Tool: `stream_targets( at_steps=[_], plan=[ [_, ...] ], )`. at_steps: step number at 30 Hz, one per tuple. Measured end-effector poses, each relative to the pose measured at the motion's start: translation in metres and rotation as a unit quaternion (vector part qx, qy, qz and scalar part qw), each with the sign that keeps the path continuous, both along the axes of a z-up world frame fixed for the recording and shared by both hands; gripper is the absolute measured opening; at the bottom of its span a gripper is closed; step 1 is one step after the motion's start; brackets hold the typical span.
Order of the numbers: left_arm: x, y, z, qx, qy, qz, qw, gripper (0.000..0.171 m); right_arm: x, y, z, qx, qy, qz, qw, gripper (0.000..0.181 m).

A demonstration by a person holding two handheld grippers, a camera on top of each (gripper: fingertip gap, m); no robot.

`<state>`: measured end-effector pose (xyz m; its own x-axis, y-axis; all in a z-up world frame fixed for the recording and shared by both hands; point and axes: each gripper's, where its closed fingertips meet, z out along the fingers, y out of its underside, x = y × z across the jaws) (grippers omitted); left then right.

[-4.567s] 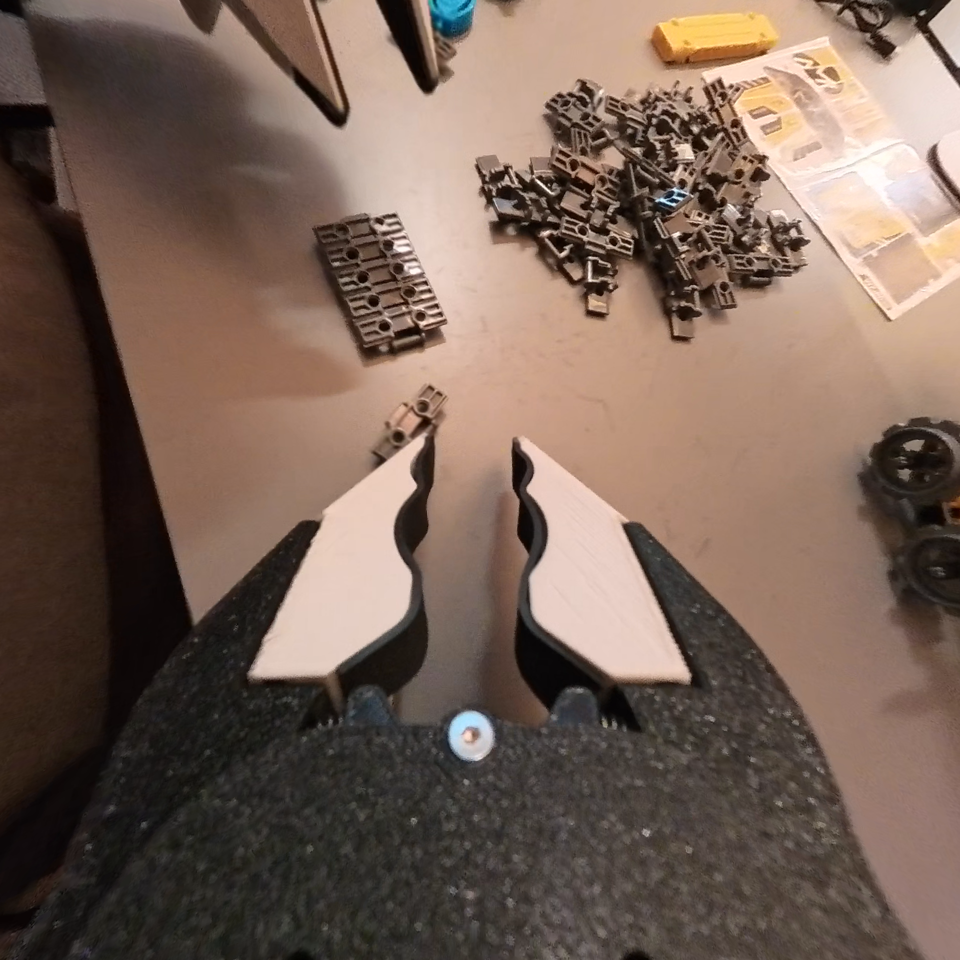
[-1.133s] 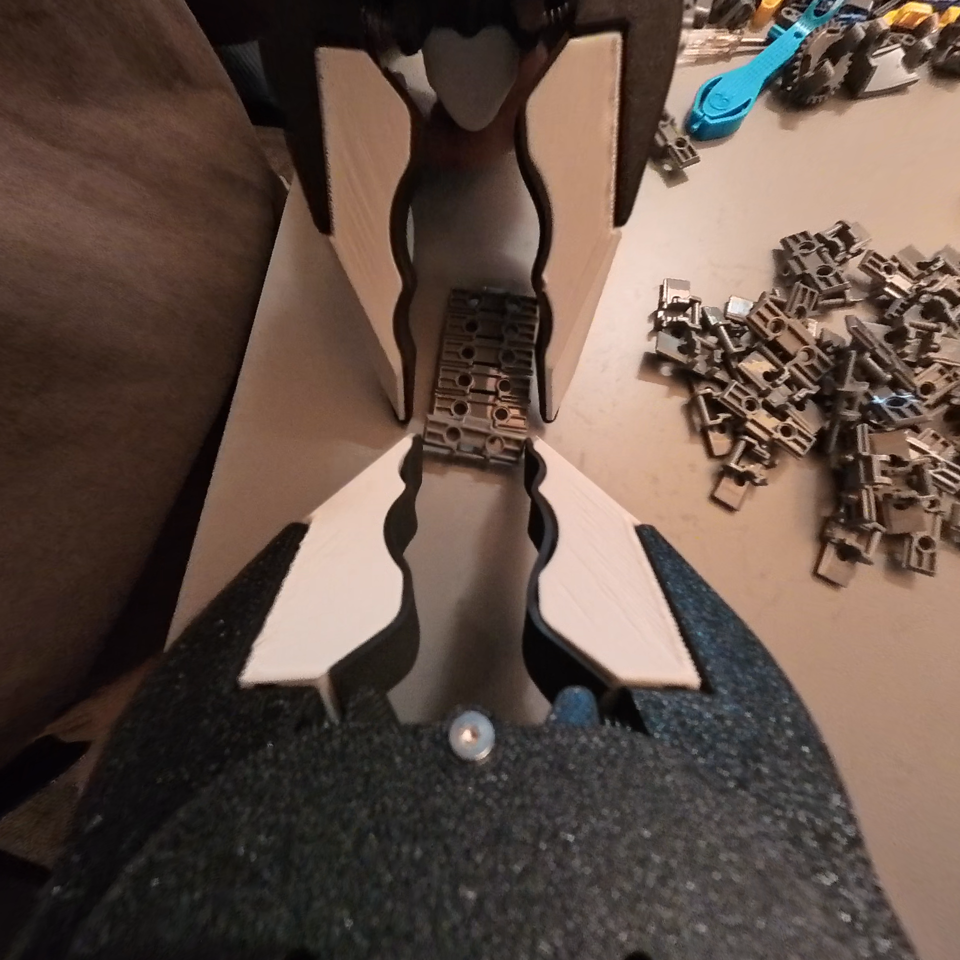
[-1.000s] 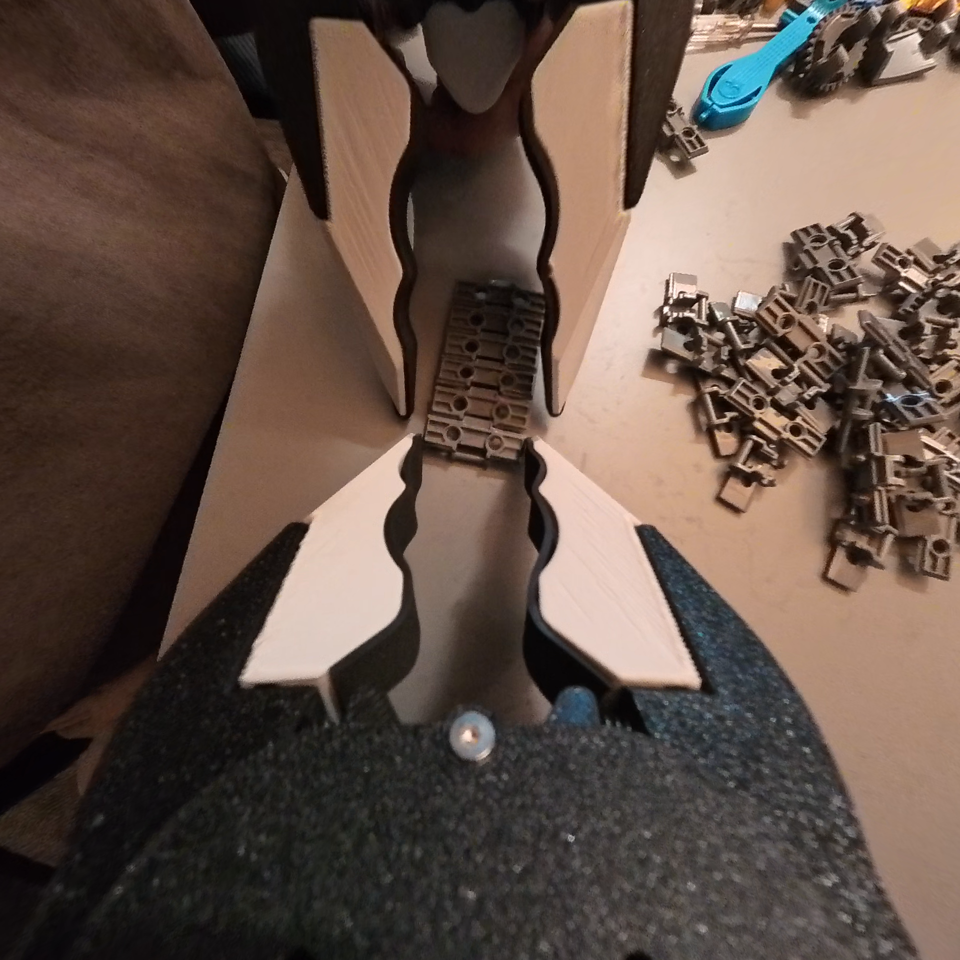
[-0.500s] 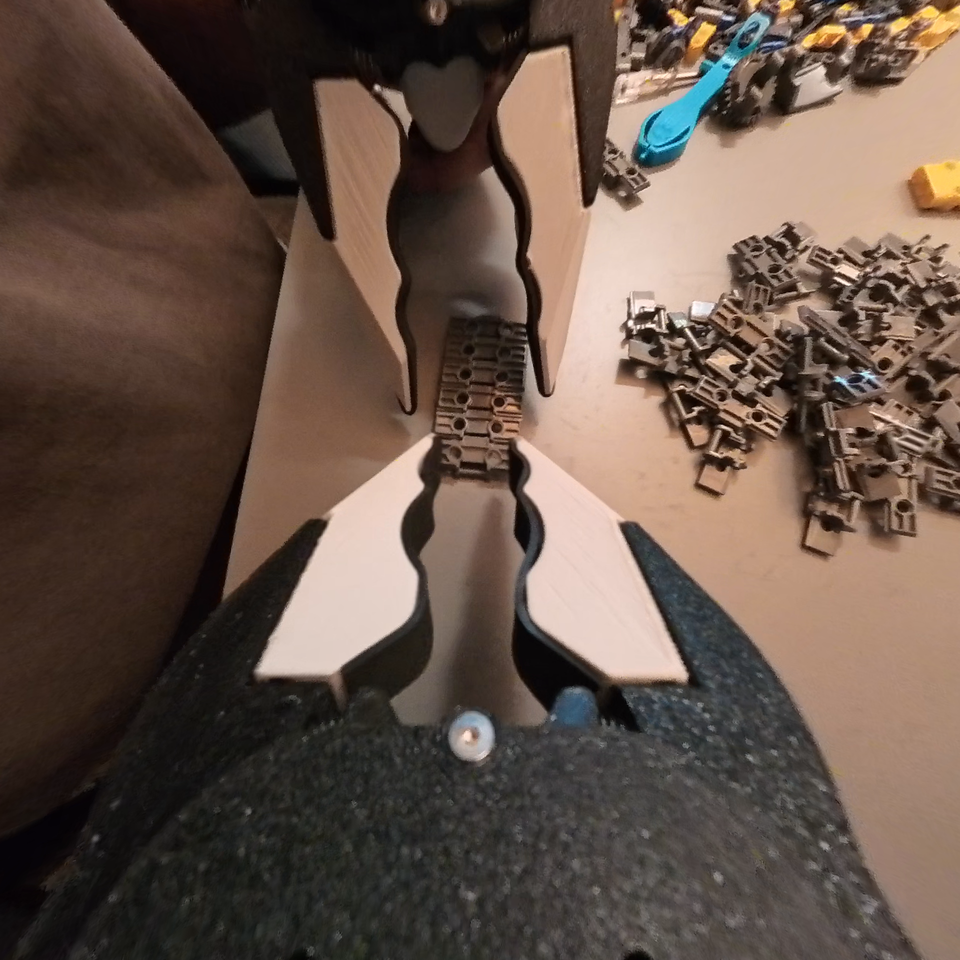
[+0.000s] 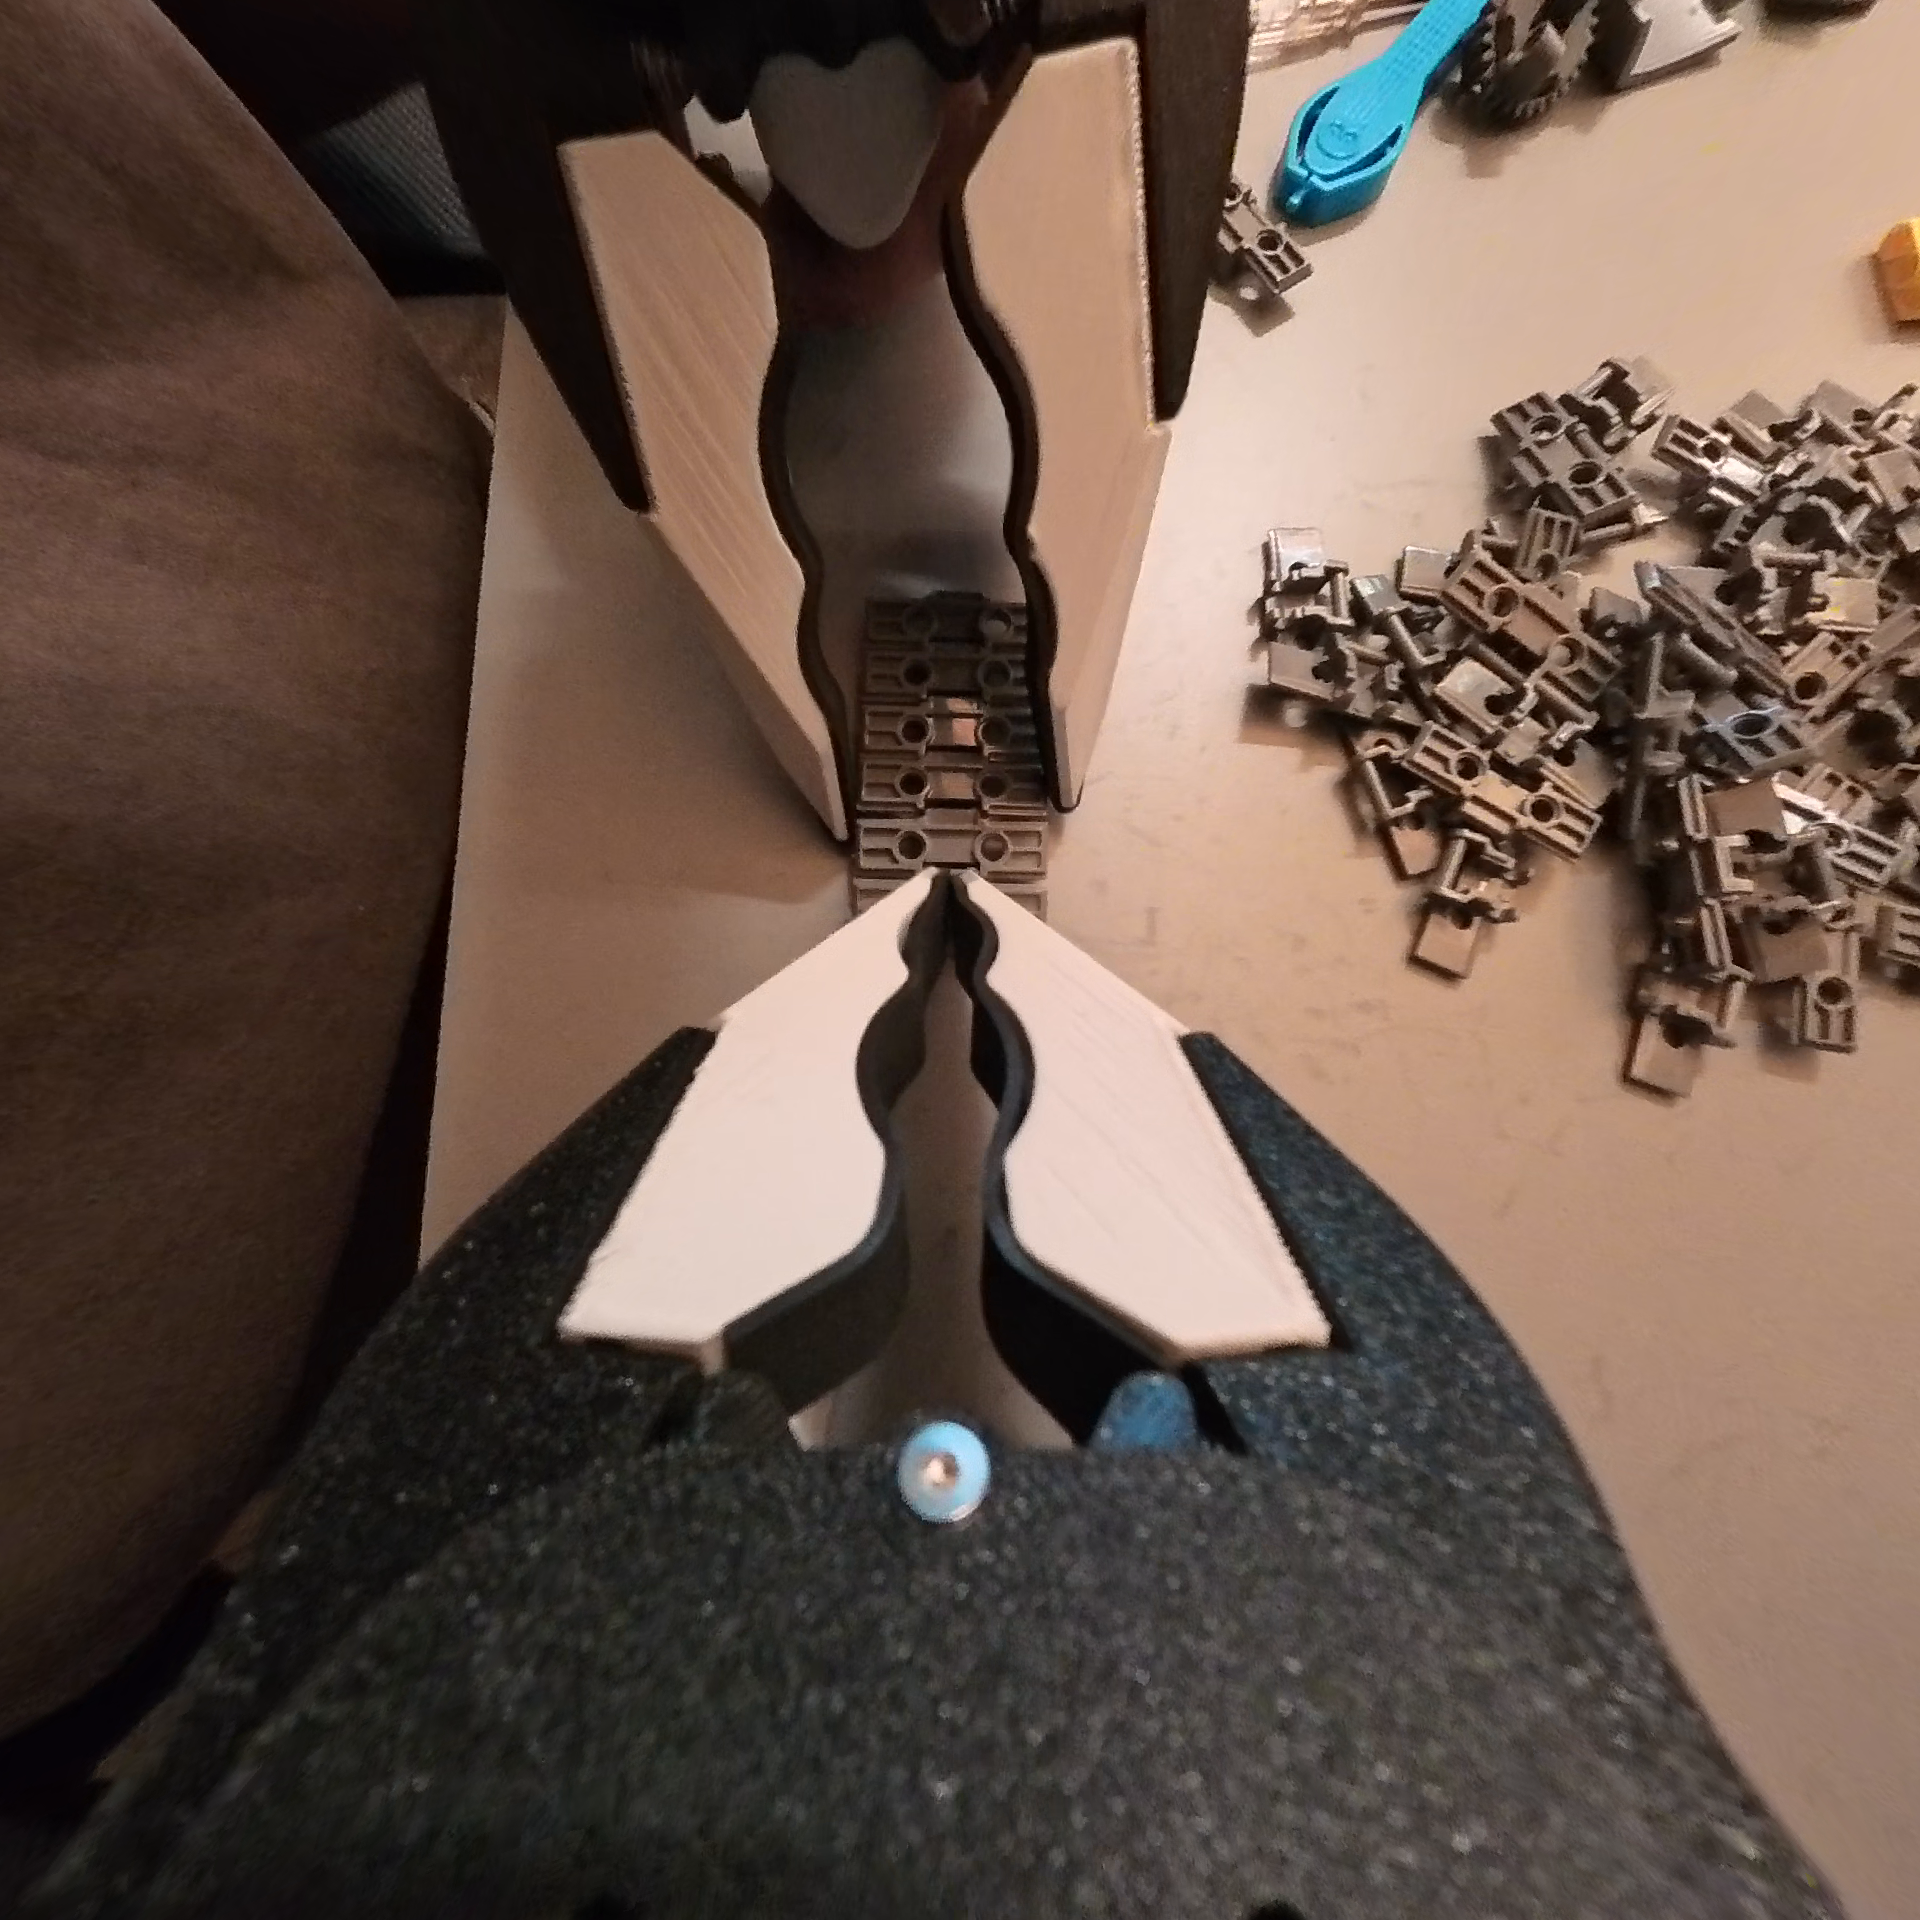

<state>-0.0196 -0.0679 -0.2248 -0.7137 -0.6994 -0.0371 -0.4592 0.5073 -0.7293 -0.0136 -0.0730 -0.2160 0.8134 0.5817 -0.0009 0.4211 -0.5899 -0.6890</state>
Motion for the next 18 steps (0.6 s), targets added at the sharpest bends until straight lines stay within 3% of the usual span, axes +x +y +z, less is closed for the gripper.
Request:
stream_targets(
  at_steps=[7,18],
  plan=[
    [-0.0007,-0.0003,-0.0006,0.005,-0.002,-0.007,1.000,0.037,0.0002,-0.0005,-0.0012,-0.040,0.044,-0.033,0.998,0.000],
    [-0.0004,-0.0007,-0.0007,0.009,-0.005,-0.009,1.000,0.037,-0.0002,0.0009,-0.0037,-0.079,0.000,-0.042,0.996,0.000]
  ],
)
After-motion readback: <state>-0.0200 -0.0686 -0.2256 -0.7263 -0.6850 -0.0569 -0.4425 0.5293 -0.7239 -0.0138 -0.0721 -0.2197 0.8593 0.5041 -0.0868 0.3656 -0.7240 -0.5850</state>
